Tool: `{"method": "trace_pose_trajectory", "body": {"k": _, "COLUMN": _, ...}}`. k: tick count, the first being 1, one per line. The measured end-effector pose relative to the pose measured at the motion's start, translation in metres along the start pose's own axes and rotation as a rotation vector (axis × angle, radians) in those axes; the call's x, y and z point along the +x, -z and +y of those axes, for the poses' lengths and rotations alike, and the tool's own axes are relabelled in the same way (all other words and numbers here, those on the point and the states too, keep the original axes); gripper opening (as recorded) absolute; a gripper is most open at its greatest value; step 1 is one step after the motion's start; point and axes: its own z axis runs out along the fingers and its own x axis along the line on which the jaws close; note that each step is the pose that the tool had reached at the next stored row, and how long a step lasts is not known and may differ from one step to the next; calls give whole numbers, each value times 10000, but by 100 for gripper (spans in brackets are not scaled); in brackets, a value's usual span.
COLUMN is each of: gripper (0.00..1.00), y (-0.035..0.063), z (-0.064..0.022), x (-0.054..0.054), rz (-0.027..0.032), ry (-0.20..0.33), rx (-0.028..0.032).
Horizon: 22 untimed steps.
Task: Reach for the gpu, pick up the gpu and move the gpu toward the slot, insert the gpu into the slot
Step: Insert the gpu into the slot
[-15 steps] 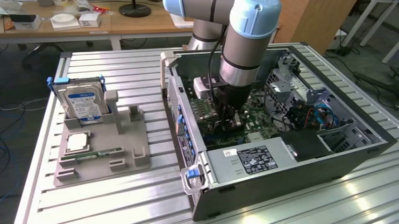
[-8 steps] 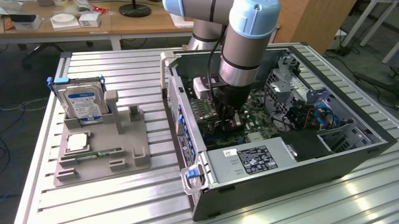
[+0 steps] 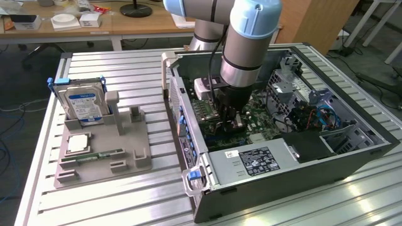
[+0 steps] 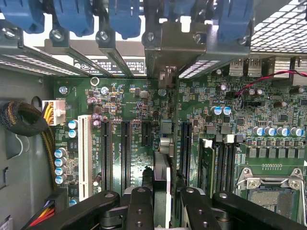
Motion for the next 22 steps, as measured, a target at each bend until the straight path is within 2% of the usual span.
{"method": "trace_pose_trajectory", "body": {"k": 22, "gripper": 27, "y": -28, "z": 22, "x": 0, "rz": -4, "ry": -2, "rx": 11}}
